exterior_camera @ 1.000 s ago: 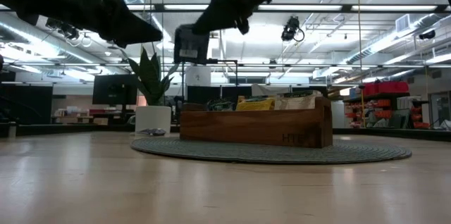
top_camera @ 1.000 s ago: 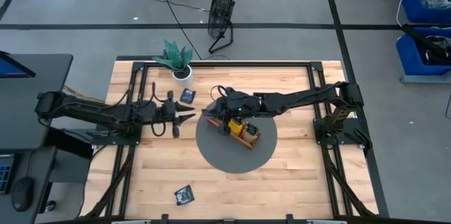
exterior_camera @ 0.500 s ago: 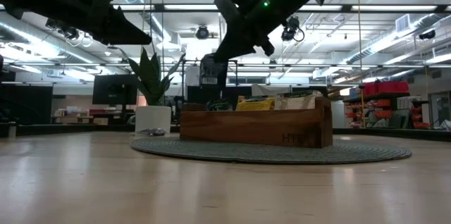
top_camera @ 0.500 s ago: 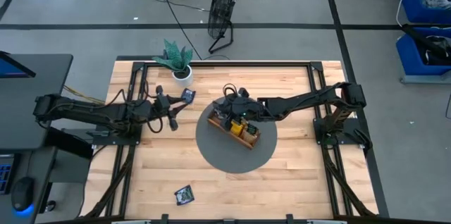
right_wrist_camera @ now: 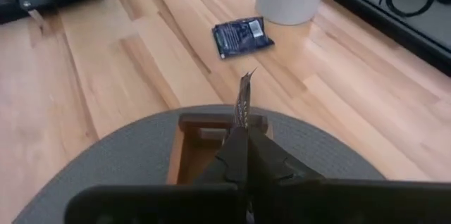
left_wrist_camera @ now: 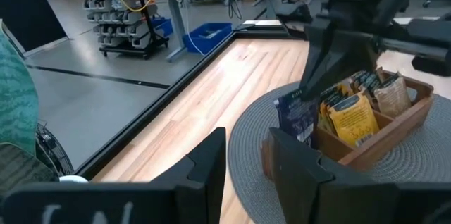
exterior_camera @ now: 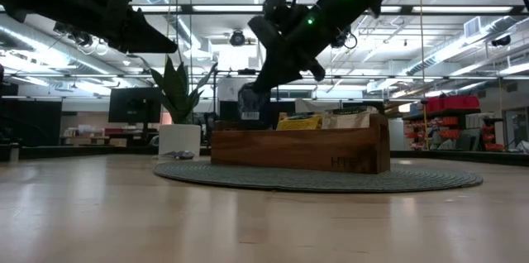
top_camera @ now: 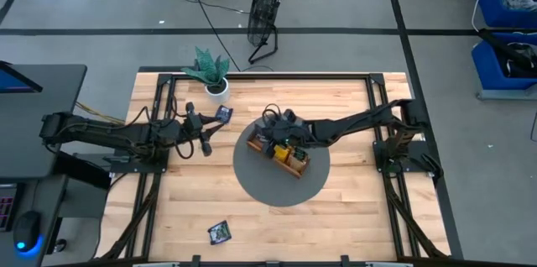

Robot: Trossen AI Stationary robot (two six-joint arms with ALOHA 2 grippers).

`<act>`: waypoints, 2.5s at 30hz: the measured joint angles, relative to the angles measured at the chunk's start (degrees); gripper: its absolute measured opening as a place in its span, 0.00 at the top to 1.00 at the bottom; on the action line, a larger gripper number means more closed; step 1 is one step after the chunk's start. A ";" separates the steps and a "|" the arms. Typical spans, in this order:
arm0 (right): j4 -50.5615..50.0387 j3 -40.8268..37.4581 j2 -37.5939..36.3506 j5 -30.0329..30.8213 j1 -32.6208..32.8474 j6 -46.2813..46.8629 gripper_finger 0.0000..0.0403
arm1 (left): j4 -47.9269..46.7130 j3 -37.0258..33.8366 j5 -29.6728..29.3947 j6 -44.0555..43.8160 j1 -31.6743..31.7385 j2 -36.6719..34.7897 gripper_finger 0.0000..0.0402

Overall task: Pick & Place Tea
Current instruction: Put the dark blue tea bag into the left section of the wooden organizer

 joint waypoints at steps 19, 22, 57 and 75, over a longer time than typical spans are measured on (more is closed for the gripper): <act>0.10 0.00 3.66 1.49 0.10 1.97 1.00 | -0.03 0.00 0.00 -0.29 -0.02 0.00 0.72; -0.28 0.04 4.28 1.44 0.10 2.75 1.00 | -0.04 0.00 0.02 -0.44 -0.02 0.00 0.72; 11.54 0.09 4.35 5.30 4.63 -16.77 0.66 | -8.20 0.00 19.35 -9.79 -0.09 0.07 0.72; 10.94 0.06 3.90 -7.65 7.55 -20.32 0.67 | -9.80 0.01 36.24 -16.59 -12.36 1.76 0.72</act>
